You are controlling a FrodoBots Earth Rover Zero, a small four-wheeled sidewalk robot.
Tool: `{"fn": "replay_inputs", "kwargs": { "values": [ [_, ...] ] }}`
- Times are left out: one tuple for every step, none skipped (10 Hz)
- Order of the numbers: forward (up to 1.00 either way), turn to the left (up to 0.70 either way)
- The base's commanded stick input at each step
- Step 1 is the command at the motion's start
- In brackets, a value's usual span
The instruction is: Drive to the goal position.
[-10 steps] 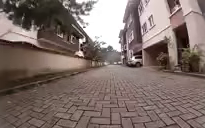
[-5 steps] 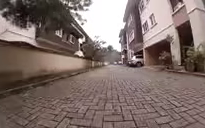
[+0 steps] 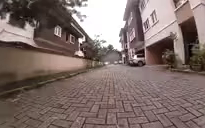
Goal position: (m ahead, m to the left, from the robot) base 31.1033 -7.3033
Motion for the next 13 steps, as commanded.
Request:
{"fn": "replay_inputs", "kwargs": {
  "values": [
    [0.70, 0.00],
    [0.70, 0.00],
    [0.70, 0.00],
    [0.70, 0.00],
    [0.70, 0.00],
    [0.70, 0.00],
    [0.70, 0.00],
    [0.70, -0.03],
    [0.70, -0.06],
    [0.70, -0.09],
    [0.70, -0.35],
    [0.70, -0.35],
    [0.70, 0.00]
  ]
}}
